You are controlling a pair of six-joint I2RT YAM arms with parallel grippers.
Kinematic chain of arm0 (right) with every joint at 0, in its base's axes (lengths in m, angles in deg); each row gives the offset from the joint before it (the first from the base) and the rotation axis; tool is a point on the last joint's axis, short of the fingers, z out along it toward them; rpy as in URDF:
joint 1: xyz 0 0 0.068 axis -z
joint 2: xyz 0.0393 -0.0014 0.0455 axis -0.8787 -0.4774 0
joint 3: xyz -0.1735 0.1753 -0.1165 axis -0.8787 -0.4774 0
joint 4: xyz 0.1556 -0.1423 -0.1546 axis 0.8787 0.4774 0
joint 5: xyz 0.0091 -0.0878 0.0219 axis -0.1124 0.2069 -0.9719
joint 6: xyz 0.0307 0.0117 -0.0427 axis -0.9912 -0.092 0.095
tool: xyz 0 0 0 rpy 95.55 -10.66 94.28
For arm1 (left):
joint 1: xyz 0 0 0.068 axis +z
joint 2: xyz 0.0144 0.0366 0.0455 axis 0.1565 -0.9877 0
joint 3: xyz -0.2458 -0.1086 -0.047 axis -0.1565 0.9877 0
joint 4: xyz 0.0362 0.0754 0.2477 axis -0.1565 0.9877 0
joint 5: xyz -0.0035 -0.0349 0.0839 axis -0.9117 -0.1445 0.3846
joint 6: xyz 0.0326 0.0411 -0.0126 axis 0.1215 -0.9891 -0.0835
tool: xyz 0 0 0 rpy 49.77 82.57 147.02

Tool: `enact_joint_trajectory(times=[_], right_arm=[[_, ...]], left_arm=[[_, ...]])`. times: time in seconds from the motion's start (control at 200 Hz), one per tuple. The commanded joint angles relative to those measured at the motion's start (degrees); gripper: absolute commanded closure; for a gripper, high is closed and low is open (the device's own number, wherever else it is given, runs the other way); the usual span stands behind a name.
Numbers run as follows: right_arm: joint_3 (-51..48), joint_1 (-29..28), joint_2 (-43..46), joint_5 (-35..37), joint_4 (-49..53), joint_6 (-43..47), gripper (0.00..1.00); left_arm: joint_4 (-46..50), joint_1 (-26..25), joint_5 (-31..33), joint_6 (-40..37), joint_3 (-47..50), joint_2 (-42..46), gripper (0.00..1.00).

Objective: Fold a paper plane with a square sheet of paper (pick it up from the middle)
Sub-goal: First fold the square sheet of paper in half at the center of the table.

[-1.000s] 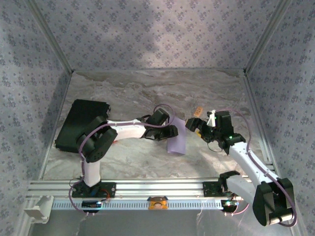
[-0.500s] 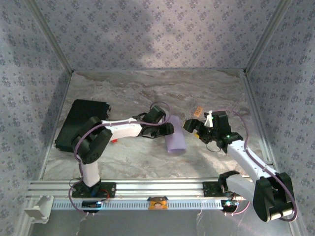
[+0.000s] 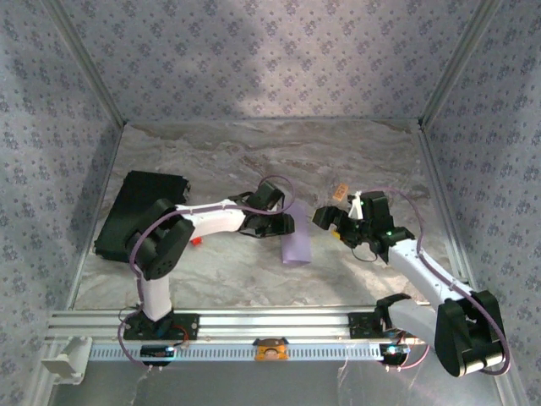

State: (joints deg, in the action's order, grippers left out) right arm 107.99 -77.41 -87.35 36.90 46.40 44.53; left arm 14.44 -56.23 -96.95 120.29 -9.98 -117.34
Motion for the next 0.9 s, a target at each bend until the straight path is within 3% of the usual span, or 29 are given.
enact_joint_trajectory(times=[0.0,0.565,0.894], right_arm=[[0.52,-0.68,-0.77,0.84,-0.81,0.18,0.02],[0.87,-1.06,-1.41,1.96,0.32,0.20,0.02],[0.94,-1.09,-1.41,2.06,0.81,0.29,0.02]], left_arm=[[6.63,0.64,0.98,-2.16,-3.88,-2.00,0.49],[9.67,1.52,-0.33,-6.92,-4.06,-2.66,0.54],[11.18,1.52,-1.77,-9.51,-6.71,-4.89,0.50]])
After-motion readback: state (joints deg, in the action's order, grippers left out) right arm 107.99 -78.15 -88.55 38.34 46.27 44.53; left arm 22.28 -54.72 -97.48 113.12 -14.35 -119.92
